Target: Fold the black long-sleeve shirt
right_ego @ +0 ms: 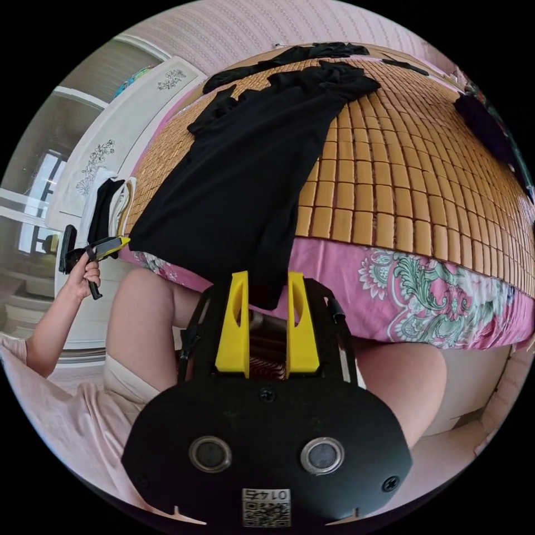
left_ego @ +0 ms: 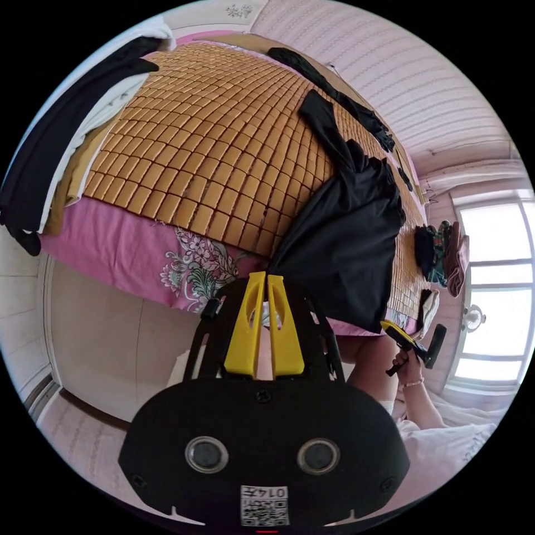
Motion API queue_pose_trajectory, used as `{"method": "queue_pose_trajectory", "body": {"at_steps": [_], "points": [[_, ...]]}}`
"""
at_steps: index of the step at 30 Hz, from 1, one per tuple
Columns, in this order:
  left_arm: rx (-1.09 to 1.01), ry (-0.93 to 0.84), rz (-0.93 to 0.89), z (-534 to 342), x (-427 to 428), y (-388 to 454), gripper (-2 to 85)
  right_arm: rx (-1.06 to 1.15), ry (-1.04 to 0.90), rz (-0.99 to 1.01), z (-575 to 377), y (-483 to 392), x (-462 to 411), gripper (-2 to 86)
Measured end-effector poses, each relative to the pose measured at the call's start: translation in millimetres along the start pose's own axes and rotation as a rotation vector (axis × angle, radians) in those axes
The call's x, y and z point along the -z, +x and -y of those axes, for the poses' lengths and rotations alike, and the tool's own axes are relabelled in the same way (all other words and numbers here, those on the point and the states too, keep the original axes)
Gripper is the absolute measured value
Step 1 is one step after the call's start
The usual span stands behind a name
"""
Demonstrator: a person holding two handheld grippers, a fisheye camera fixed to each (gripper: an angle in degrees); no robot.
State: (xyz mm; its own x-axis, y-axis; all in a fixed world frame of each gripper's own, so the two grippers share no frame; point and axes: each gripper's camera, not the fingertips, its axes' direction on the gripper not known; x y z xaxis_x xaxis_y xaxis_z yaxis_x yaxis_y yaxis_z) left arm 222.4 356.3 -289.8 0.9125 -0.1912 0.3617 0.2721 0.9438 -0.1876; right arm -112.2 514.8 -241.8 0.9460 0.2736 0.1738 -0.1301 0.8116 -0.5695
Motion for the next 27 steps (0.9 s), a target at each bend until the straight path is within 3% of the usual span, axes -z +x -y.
{"method": "queue_pose_trajectory", "body": {"at_steps": [2,6,9,15,17,21,23,24,27], "points": [[0.013,0.011,-0.018,-6.6,3.9,-3.9,-1.0,-0.033,0.016,0.031,-13.4,13.3,2.2,3.3],[-0.002,0.096,-0.133,-27.9,33.4,-8.2,-1.0,-0.078,0.062,0.294,-40.1,42.2,34.6,0.9],[-0.115,0.201,-0.301,-48.5,76.6,9.8,-1.0,-0.011,0.263,0.391,-70.3,56.1,104.9,0.3],[-0.452,0.497,-0.607,-84.4,216.2,98.8,-1.0,0.111,0.913,0.546,-130.6,49.8,311.1,-0.1],[-0.555,0.626,-0.657,-98.7,268.4,126.6,-1.0,0.293,1.107,0.548,-154.6,10.8,387.5,-0.1],[-0.716,1.002,-0.841,-156.4,396.9,161.2,-1.0,0.571,1.276,0.531,-194.5,-55.2,482.7,-0.2],[-0.809,1.117,-0.742,-186.7,435.2,178.2,-1.0,0.717,1.235,0.467,-210.5,-95.7,518.3,-0.2],[-0.880,1.132,-0.605,-203.1,446.2,194.7,-0.9,0.728,1.225,0.429,-213.8,-104.0,521.0,-0.2],[-0.942,0.996,-0.320,-221.2,408.5,234.8,-0.8,0.705,1.124,0.260,-223.0,-128.3,504.6,-0.2]]}}
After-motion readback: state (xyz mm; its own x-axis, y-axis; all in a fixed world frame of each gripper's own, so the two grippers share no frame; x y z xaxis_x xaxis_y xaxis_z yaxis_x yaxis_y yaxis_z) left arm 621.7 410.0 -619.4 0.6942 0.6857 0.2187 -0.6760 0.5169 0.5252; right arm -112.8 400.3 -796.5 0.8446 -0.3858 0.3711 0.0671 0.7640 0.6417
